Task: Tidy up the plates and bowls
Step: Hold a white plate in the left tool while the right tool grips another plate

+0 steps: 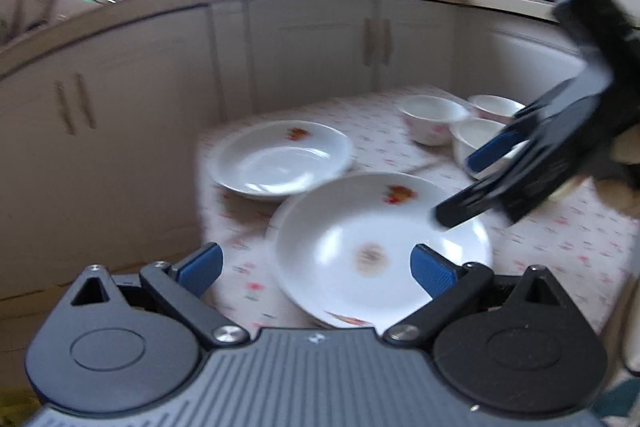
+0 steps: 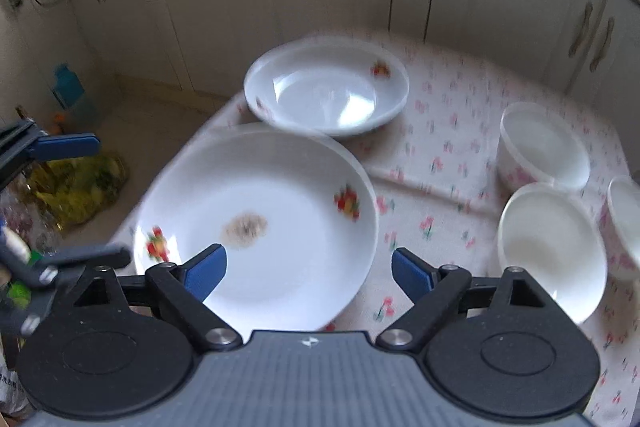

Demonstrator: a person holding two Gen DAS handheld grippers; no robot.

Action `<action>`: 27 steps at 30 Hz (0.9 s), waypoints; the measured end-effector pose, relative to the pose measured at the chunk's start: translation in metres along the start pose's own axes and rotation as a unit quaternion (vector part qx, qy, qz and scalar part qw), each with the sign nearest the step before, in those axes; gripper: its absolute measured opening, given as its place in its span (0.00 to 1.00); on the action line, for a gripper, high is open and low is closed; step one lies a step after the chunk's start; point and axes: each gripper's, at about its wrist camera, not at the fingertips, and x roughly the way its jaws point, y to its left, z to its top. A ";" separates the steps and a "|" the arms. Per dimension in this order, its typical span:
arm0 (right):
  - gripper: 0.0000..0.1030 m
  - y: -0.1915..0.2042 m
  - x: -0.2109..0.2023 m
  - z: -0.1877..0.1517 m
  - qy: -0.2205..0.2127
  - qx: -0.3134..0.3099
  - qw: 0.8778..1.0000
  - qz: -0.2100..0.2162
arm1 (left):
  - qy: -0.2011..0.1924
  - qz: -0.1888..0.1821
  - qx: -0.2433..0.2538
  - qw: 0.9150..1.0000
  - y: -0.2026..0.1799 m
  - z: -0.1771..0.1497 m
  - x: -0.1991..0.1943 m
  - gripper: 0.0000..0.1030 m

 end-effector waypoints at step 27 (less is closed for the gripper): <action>0.94 -0.074 0.105 0.130 0.013 0.062 0.997 0.053 | 0.064 -0.110 0.055 0.990 0.118 0.038 0.162 0.90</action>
